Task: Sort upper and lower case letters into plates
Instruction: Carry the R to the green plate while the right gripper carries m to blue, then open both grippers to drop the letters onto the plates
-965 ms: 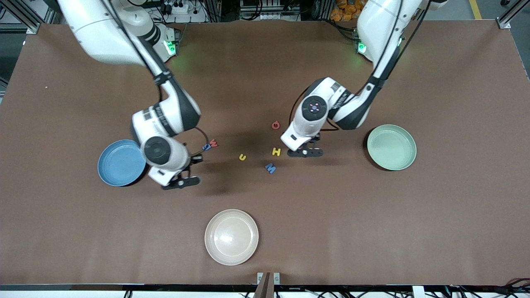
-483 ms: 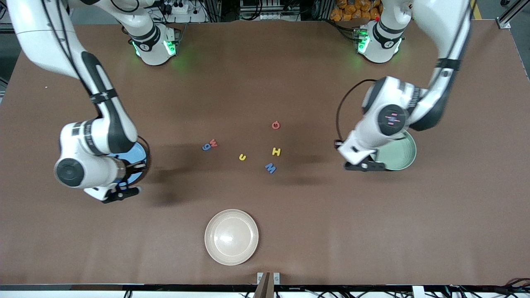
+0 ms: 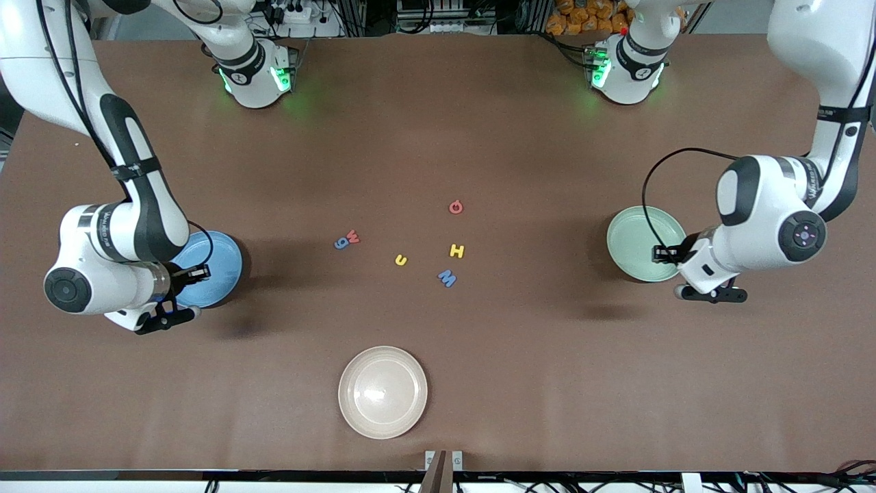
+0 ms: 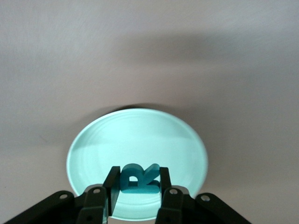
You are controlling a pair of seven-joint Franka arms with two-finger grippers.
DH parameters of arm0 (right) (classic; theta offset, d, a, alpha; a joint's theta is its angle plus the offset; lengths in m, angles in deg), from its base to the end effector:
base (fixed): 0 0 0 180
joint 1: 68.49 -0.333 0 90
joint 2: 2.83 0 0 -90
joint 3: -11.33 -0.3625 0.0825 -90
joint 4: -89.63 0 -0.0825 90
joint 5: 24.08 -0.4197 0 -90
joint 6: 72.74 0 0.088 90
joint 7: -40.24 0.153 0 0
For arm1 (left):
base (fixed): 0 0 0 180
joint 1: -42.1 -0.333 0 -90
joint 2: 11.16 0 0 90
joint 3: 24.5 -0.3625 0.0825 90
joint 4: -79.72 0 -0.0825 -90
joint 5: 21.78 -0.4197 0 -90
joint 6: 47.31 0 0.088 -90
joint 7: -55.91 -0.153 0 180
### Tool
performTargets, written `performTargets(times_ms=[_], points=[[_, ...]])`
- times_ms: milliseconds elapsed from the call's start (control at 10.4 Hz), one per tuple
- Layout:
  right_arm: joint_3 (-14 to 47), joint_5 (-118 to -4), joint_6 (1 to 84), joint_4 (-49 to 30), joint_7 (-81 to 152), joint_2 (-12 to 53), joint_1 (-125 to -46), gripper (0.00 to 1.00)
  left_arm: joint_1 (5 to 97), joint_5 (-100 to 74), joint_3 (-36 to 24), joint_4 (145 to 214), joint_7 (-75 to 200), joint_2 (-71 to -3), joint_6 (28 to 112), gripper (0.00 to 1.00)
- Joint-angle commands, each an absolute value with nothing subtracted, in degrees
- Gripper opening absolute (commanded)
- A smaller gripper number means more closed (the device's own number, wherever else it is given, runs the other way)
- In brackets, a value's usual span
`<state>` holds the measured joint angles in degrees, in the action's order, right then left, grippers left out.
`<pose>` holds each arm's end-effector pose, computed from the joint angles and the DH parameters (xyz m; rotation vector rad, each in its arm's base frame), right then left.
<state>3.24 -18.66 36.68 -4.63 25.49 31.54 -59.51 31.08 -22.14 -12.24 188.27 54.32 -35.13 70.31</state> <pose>0.6851 -0.0291 0.2177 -3.0274 -0.4220 0.5015 0.6342 -0.0095 0.2431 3.0333 -0.0697 -0.3818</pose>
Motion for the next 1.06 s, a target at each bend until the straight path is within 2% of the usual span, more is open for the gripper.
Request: performTargets(times_ms=[0,97,193,290,386,483,579,676,772,869,965], points=[[2.45,-18.37,36.77,-4.94,24.77,31.53,-58.74,0.12,30.32,-20.46,-10.97,188.97,53.01,-37.26,71.52,0.0],[2.45,-18.37,36.77,-4.86,24.77,31.53,-58.74,0.28,30.06,-19.07,-10.97,189.58,52.84,-37.69,71.52,0.0],[2.45,-18.37,36.77,-4.86,24.77,31.53,-58.74,0.52,29.97,-17.84,-10.97,190.8,52.49,-37.96,71.78,0.0],[2.45,-18.37,36.77,-4.94,24.69,31.79,-58.65,0.55,30.32,-17.56,-10.97,190.99,52.49,-38.14,71.78,0.0],[2.45,-18.46,36.86,-4.86,24.77,32.06,-58.65,0.8,30.32,-17.47,-10.71,190.99,52.49,-38.23,71.78,0.0],[2.37,-18.55,36.86,-4.86,24.77,32.06,-58.56,0.8,30.41,-17.47,-10.53,190.9,52.57,-38.31,71.78,0.0],[2.37,-18.98,36.77,-4.86,25.03,32.06,-58.65,0.79,30.5,-17.82,-10.53,190.9,52.49,-38.4,71.78,0.3],[2.28,-19.16,36.51,-4.86,25.82,32.06,-59.52,0.79,30.5,-17.91,-10.53,190.9,52.49,-38.4,71.78,0.46],[2.19,-19.42,36.33,-4.86,27.74,31.97,-60.92,0.79,30.5,-18.0,-10.53,190.9,52.49,-38.32,71.78,0.8],[2.02,-20.03,36.24,-4.86,30.2,31.97,-62.07,0.79,30.76,-18.0,-10.44,190.73,52.4,-38.23,71.52,0.86],[1.93,-20.48,36.24,-4.94,32.83,31.97,-63.73,0.79,31.46,-18.17,-10.35,190.46,52.4,-37.97,71.0,1.0]])
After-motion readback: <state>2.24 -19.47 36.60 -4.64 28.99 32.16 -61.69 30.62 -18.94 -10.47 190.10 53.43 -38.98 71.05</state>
